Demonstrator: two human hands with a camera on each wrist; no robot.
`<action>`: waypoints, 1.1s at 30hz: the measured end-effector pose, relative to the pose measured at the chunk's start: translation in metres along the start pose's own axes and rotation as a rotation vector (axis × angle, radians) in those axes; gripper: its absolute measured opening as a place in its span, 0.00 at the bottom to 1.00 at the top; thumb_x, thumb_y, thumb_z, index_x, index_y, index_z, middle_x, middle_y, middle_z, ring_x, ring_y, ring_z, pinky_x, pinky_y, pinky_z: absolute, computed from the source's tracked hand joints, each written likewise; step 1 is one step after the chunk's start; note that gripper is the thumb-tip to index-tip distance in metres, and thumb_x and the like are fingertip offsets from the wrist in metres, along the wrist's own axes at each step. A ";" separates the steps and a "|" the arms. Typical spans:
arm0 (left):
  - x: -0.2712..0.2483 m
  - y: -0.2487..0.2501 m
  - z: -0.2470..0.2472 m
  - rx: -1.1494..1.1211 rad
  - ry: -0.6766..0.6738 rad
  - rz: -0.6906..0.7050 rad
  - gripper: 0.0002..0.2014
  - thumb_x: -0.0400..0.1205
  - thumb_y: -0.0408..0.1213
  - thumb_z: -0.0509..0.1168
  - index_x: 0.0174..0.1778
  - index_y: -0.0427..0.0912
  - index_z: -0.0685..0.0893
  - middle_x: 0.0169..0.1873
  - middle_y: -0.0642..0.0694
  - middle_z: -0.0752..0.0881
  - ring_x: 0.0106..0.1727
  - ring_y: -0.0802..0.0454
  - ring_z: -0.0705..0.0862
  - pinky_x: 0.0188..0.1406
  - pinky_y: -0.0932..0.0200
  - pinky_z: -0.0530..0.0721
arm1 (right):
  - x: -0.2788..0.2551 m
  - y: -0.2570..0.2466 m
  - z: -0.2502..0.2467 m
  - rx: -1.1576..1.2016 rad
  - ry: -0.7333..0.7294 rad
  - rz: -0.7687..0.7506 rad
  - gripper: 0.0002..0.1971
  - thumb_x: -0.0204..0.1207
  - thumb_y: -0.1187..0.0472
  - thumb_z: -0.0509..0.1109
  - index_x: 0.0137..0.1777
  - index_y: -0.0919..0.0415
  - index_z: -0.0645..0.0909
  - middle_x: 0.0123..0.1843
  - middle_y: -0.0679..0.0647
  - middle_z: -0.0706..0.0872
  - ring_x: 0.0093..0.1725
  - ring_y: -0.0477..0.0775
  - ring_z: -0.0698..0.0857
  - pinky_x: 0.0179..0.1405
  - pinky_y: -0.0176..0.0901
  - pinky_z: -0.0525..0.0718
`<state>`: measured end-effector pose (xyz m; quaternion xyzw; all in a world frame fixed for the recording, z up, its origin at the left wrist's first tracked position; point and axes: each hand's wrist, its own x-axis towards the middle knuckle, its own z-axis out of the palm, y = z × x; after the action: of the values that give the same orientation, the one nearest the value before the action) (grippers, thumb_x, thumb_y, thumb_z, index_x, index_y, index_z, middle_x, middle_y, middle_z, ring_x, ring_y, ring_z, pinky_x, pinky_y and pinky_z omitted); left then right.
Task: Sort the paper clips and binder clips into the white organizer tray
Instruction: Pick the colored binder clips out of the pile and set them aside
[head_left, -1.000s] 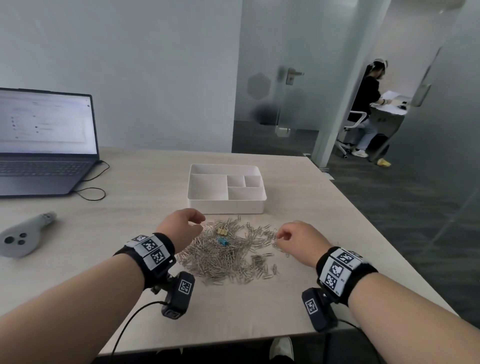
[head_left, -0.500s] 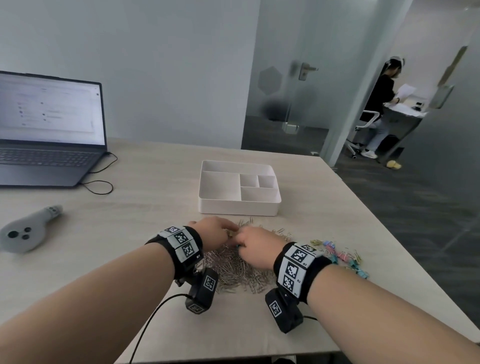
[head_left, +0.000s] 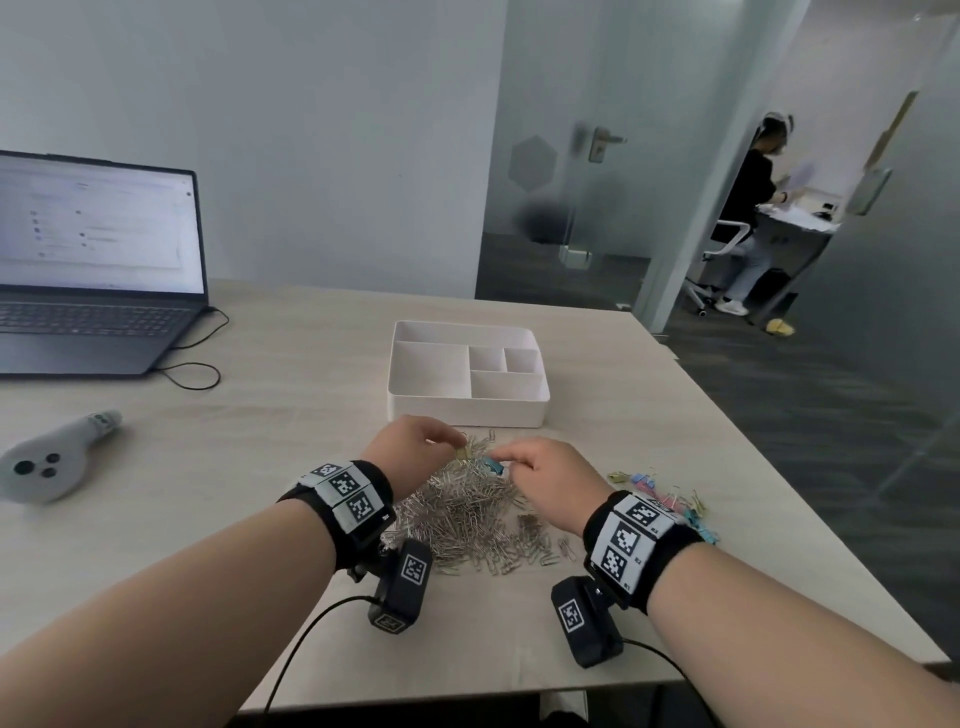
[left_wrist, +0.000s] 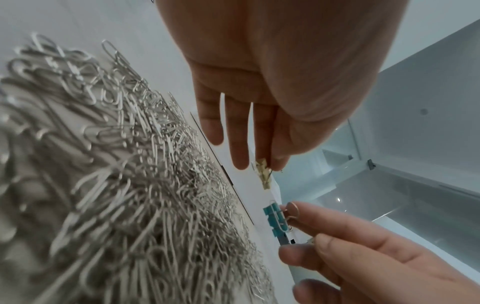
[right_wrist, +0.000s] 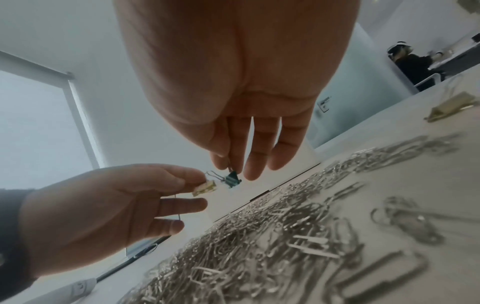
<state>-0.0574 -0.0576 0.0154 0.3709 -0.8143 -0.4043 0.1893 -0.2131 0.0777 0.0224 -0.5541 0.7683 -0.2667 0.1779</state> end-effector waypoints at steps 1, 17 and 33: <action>-0.003 0.000 0.002 -0.033 0.018 0.008 0.07 0.79 0.39 0.70 0.46 0.55 0.92 0.41 0.54 0.91 0.31 0.51 0.86 0.35 0.54 0.91 | -0.002 0.002 -0.001 0.074 0.036 0.026 0.18 0.84 0.63 0.61 0.66 0.48 0.87 0.62 0.46 0.90 0.50 0.45 0.86 0.51 0.36 0.83; -0.027 0.026 0.035 -0.405 -0.055 -0.025 0.04 0.79 0.40 0.75 0.40 0.45 0.93 0.37 0.46 0.93 0.42 0.53 0.90 0.40 0.53 0.92 | -0.027 0.009 -0.001 0.842 0.093 0.126 0.08 0.73 0.71 0.78 0.51 0.65 0.86 0.45 0.59 0.89 0.42 0.52 0.90 0.45 0.52 0.91; -0.025 0.034 0.019 0.308 0.074 0.145 0.03 0.78 0.46 0.74 0.41 0.54 0.92 0.38 0.60 0.86 0.41 0.60 0.84 0.44 0.60 0.83 | -0.030 0.029 -0.004 0.456 0.141 0.241 0.02 0.74 0.64 0.76 0.44 0.62 0.86 0.40 0.57 0.90 0.41 0.58 0.91 0.43 0.59 0.92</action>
<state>-0.0678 -0.0151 0.0307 0.3505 -0.8837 -0.2464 0.1887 -0.2274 0.1142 0.0073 -0.3840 0.7594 -0.4477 0.2745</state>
